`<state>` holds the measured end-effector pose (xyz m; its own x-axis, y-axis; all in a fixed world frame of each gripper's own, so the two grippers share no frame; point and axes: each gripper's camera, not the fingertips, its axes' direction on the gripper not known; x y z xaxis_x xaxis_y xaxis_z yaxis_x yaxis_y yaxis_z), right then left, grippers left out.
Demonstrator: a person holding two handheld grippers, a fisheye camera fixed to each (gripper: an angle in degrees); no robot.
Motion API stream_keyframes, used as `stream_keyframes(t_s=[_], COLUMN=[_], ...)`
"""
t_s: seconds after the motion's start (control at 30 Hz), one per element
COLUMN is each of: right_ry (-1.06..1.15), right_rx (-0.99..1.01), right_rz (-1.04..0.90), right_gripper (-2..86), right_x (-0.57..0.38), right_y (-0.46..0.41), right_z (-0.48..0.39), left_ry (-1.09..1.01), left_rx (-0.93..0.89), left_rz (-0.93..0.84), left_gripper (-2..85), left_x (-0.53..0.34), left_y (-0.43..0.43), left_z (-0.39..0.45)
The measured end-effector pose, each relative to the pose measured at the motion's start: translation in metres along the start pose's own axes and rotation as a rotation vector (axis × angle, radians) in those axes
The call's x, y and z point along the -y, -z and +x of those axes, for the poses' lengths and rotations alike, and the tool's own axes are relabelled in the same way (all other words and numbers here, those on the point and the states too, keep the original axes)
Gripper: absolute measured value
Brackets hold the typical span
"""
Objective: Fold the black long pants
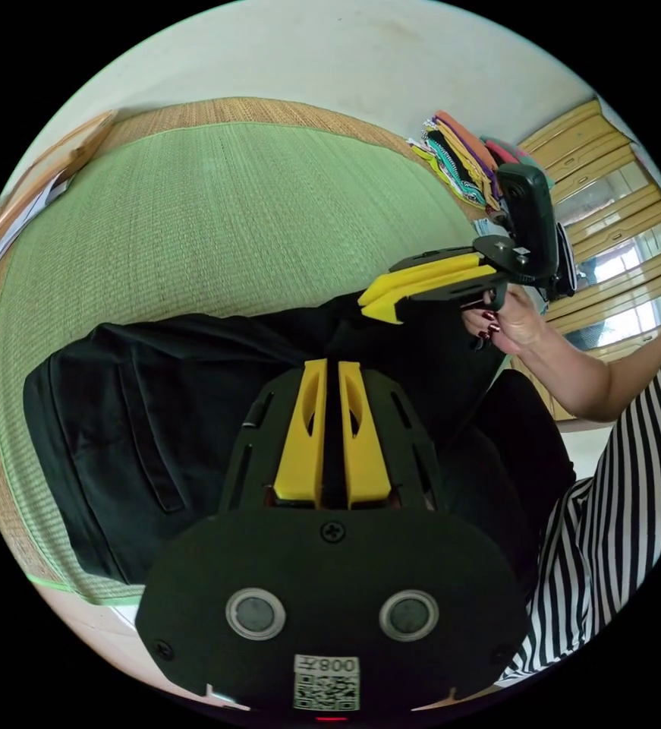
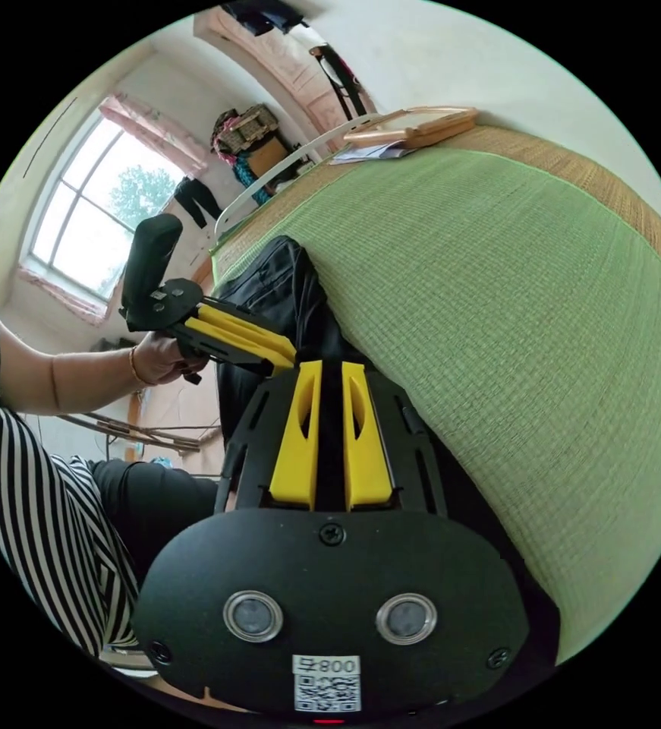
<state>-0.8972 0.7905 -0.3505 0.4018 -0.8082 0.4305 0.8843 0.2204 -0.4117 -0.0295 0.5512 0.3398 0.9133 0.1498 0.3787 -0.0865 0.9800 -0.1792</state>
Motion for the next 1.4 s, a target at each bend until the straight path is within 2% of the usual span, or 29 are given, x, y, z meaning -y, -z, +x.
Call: stream_keyframes(t_s=[0.2, 0.4, 0.67, 0.9, 1.2, 1.4], right_ry=[0.067, 0.093, 0.08, 0.036, -0.084, -0.15], right_rx=[0.004, 0.006, -0.118, -0.196, -0.195, -0.092], right_rz=[-0.048, -0.094, 0.059, 0.063, -0.057, -0.014], right_gripper=[6.0, 1.8, 0.2, 0.2, 0.3, 0.2], right_x=[0.019, 0.035, 0.049, 0.07, 0.078, 0.065], right_y=[0.009, 0.018, 0.077, 0.093, 0.057, 0.062], right_z=[-0.012, -0.02, -0.029, -0.013, 0.027, 0.04], left_ry=[0.006, 0.053, 0.383, 0.413, 0.422, 0.424], left_rx=[-0.008, -0.001, 0.273, 0.261, 0.232, 0.206], left_rz=[0.015, 0.07, 0.131, 0.162, 0.202, 0.218], left_gripper=[2.3, 1.5, 0.2, 0.1, 0.1, 0.1], left_x=[-0.013, -0.033, -0.09, -0.117, -0.143, -0.159], left_y=[-0.022, -0.031, -0.028, -0.047, -0.066, -0.075], left_z=[-0.02, -0.039, -0.103, -0.118, -0.131, -0.138])
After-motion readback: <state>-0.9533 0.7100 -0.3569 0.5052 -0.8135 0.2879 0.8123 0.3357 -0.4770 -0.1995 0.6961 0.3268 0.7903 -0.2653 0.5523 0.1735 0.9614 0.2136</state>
